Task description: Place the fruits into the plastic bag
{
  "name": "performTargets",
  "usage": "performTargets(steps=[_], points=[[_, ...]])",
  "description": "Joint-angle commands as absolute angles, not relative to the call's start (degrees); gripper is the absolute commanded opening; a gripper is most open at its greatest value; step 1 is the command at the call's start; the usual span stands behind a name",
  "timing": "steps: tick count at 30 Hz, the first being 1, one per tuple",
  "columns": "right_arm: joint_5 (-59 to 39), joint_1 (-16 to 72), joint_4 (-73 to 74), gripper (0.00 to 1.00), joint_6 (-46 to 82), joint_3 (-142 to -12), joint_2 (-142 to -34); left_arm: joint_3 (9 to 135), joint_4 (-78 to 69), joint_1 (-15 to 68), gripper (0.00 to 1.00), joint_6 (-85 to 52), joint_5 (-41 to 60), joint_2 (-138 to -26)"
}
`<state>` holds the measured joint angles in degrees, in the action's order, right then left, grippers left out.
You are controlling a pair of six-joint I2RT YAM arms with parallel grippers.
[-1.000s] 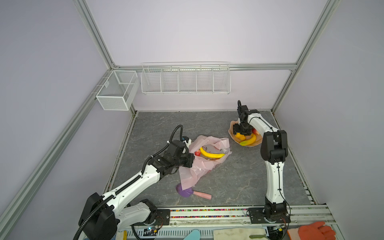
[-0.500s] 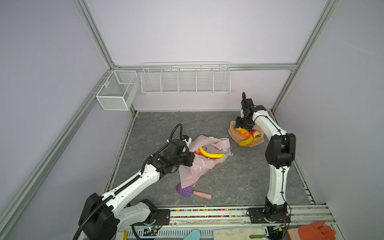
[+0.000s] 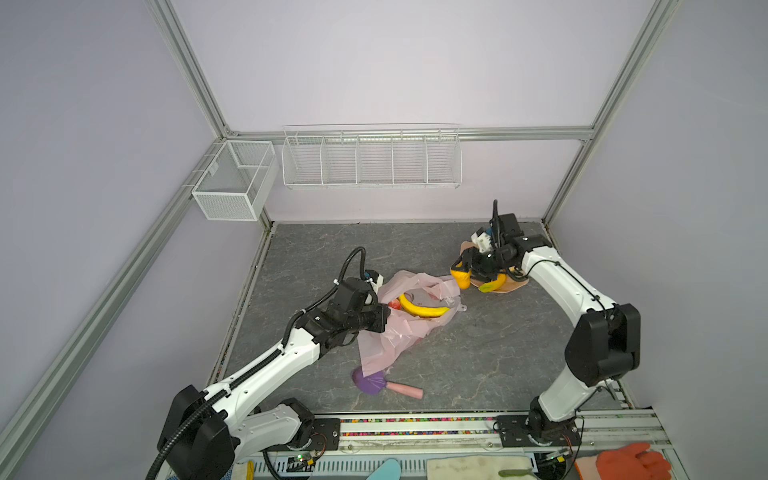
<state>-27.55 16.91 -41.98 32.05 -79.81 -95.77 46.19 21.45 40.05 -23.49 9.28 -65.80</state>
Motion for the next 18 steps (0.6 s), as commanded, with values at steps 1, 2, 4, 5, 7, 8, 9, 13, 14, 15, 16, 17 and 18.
performTargets(steps=[1, 2, 4, 5, 7, 8, 9, 13, 14, 15, 16, 17, 18], points=[[-37.9, 21.7, -33.4, 0.46, 45.3, -73.2, -92.4, 48.2, 20.7, 40.3, 0.0, -22.4, 9.7, -66.5], [-37.8, 23.2, -31.2, 0.46, 48.0, -71.5, -91.8, 48.3, 20.5, 40.3, 0.0, -22.3, 9.9, -66.7], [-36.0, 24.9, -28.2, 0.46, 51.5, -69.7, -91.4, 48.3, 20.4, 40.3, 0.0, -22.2, 10.5, -67.0], [-34.8, 25.4, -27.2, 0.46, 52.7, -69.1, -91.6, 48.2, 20.1, 40.3, 0.0, -22.2, 10.7, -67.1], [-34.6, 25.8, -25.2, 0.45, 54.8, -68.9, -93.1, 47.8, 19.7, 40.3, 0.0, -22.4, 11.0, -67.1], [-35.1, 26.2, -24.1, 0.45, 55.6, -69.3, -94.0, 47.9, 19.6, 40.3, 0.0, -22.3, 11.3, -67.1], [-35.3, 26.7, -23.9, 0.45, 55.9, -70.0, -94.8, 47.8, 19.6, 40.3, 0.0, -22.4, 11.3, -67.1], [-36.5, 29.2, -24.6, 0.45, 56.2, -73.4, -98.3, 47.9, 19.8, 40.3, 0.0, -22.0, 11.0, -66.8], [-36.5, 29.9, -24.7, 0.45, 56.4, -73.7, -98.8, 47.9, 19.8, 40.3, 0.0, -21.9, 11.0, -66.8], [-36.5, 30.5, -24.7, 0.45, 56.6, -73.9, -99.1, 48.1, 19.7, 40.3, 0.0, -21.9, 10.9, -66.9], [-36.3, 31.1, -24.5, 0.45, 57.0, -73.9, -99.4, 48.2, 19.7, 40.3, 0.0, -22.0, 11.0, -66.9], [-35.9, 31.7, -24.2, 0.45, 57.3, -73.9, -99.6, 48.2, 19.7, 40.3, 0.0, -22.0, 10.9, -66.9], [-35.4, 32.2, -24.2, 0.45, 57.5, -74.0, -99.9, 48.3, 19.6, 40.3, 0.0, -22.0, 10.9, -66.9]])
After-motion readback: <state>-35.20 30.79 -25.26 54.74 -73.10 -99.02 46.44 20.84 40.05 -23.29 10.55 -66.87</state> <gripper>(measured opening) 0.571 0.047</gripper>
